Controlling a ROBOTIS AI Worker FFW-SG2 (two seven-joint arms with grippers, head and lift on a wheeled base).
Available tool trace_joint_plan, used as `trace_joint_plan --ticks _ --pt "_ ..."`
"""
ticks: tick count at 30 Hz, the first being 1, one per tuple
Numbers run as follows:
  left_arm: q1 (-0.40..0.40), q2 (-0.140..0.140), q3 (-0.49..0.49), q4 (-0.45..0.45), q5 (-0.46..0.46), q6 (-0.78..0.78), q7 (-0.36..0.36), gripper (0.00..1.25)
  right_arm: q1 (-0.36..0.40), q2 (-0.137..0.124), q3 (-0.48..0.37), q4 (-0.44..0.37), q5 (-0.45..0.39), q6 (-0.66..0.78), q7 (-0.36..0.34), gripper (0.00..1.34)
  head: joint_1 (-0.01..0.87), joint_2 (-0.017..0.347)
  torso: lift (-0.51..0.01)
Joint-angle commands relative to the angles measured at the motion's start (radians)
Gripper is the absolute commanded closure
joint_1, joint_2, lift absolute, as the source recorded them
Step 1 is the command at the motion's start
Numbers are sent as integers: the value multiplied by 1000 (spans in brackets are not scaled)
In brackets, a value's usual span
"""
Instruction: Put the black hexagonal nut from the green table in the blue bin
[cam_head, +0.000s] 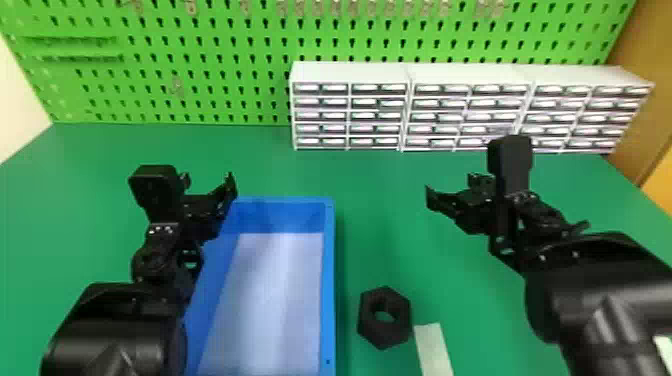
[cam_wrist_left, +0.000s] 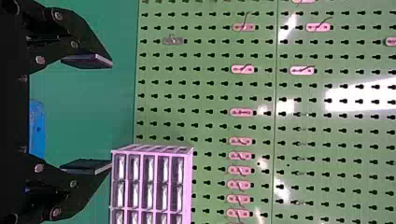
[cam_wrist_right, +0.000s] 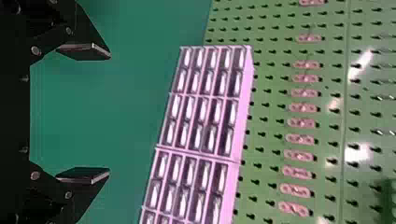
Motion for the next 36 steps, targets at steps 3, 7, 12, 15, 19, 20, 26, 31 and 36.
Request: trace_joint_plan --ticks 3,7,12,15,19,20,26,31,36 --pt "0 0 0 0 0 0 0 486 -36 -20 41 -56 73 168 81 386 686 51 -96" --pt "0 0 0 0 0 0 0 486 -42 -34 75 -101 102 254 102 386 686 51 -96" --pt "1 -1 0 0 0 0 0 486 -42 -54 122 -156 125 346 113 386 686 51 -96" --pt "1 -1 0 2 0 0 0 486 -51 -68 154 -179 153 415 145 384 686 51 -96" --pt "1 0 1 2 0 0 0 486 -76 -89 211 -190 200 495 207 384 686 51 -96" --pt "1 0 1 2 0 0 0 486 -84 -94 226 -191 209 510 222 384 686 51 -96" --pt "3 0 5 2 0 0 0 486 -122 -131 312 -199 203 605 276 384 686 51 -96" --pt "5 0 5 2 -2 0 0 486 -136 -151 355 -197 156 651 276 384 686 51 -96" --pt "5 0 5 2 -3 0 0 486 -145 -169 406 -185 125 688 276 384 686 51 -96"
